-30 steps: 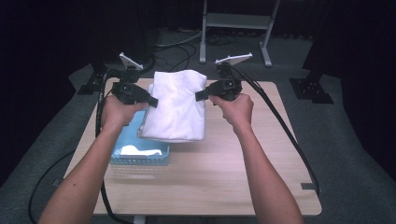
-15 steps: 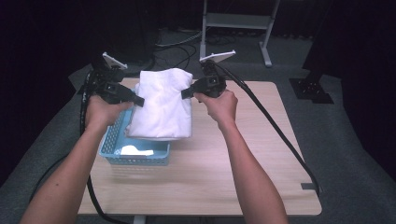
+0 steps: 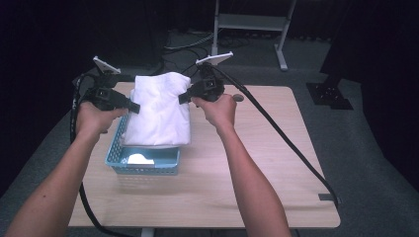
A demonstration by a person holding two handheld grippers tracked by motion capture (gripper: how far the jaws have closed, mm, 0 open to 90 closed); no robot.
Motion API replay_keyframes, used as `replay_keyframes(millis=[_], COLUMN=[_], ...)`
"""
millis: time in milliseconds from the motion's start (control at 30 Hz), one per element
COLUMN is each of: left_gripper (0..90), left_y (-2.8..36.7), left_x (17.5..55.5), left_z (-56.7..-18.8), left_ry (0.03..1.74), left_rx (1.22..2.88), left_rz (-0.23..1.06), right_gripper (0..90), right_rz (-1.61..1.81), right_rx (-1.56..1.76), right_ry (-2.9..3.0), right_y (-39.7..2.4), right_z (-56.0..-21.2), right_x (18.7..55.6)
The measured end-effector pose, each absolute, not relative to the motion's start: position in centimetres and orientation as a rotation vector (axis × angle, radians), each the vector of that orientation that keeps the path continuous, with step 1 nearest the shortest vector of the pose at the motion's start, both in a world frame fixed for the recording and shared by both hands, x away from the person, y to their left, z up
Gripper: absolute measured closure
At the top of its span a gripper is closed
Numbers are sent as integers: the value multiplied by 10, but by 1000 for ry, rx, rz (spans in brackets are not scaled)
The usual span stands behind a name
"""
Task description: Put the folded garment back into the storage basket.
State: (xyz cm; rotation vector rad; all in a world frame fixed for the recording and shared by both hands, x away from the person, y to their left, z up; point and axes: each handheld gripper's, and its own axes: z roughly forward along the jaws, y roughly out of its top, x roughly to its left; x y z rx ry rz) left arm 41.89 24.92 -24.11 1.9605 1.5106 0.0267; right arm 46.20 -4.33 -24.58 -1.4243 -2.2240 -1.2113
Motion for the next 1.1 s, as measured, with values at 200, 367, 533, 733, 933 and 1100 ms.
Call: replay_keyframes(millis=[200,367,533,733,933,1100], left_gripper=[810,810,810,810,810,809], left_y=[256,267,276,280,283,285], left_x=[420,419,420,424,429,431], left_z=[-243,-244,-246,-251,-261,-267], left_ry=[1518,1533,1542,1549,1558,1559], left_rx=[1972,1957,1949,1957,1961,1967], left_rz=[29,29,32,26,13,7], right_gripper=[835,835,835,835,835,835], right_rz=[-1193,-1186,-1193,-1184,-1165,-1153], right_rx=[-1421,-1399,-1386,-1393,-1402,-1402], right_ry=[-2231,-2248,-2240,-2231,-2231,-2235], right_y=[-34,-20,-12,-7,-2,0], right_z=[-251,-248,-250,-260,-270,-275], right_x=[465,468,471,476,480,483])
